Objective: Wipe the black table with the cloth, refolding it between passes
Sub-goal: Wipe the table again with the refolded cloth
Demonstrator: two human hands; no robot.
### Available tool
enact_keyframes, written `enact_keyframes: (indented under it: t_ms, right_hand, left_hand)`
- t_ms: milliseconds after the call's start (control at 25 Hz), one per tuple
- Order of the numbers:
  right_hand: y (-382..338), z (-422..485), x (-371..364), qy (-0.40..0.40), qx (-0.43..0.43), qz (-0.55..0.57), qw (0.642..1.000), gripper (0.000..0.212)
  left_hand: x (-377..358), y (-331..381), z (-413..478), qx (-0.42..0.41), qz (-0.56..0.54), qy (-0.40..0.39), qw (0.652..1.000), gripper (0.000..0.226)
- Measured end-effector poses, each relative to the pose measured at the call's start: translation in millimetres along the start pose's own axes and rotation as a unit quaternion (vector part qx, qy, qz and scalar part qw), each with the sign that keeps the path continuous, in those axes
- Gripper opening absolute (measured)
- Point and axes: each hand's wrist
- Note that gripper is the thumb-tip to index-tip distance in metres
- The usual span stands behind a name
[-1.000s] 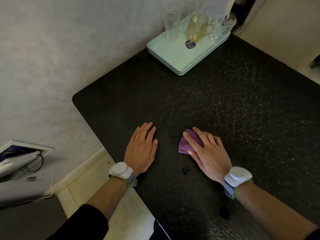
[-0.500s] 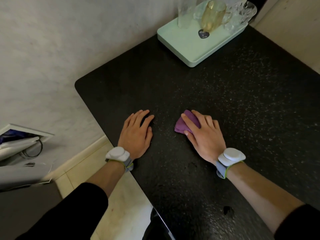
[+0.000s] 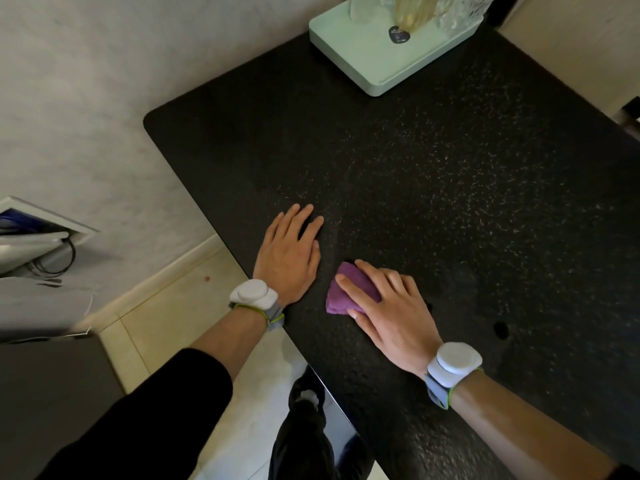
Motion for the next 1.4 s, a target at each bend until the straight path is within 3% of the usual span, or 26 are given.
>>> enact_keyframes:
  t_ms: [120,360,720,1080,1400]
  right_hand:
    - [2,-1,-2,0.014,-0.011,-0.005,1.000,0.055]
    - [5,43,-7,0.018,-0.141,-0.029,0.989,0.056]
    - [-18,3,-2,0.028,-0.029,-0.010,0.999,0.056]
    - [8,95,-7,0.028,-0.127,-0.035,0.991,0.058]
    - [-25,6,-1,0.024,-0.045,0.002,0.999,0.058]
  left_hand:
    - [-2,6,-20,0.001,0.012,-0.003,1.000,0.047]
    - [-6,8,-25,-0.002,0.030,0.008,1.000,0.048]
    - [-5,8,-24,0.000,0.014,0.028,1.000,0.047]
    - [-5,4,-19,0.004,0.006,0.028,1.000,0.050]
    - [-3,4,-21,0.004,0.001,0.013,1.000,0.050]
Point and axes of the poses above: each hand's wrist, its own z-axis towards the middle knuckle, its own x-axis out of the back of the hand, y = z × x, and after that the axes turned 15 degrees about -z, right-handed
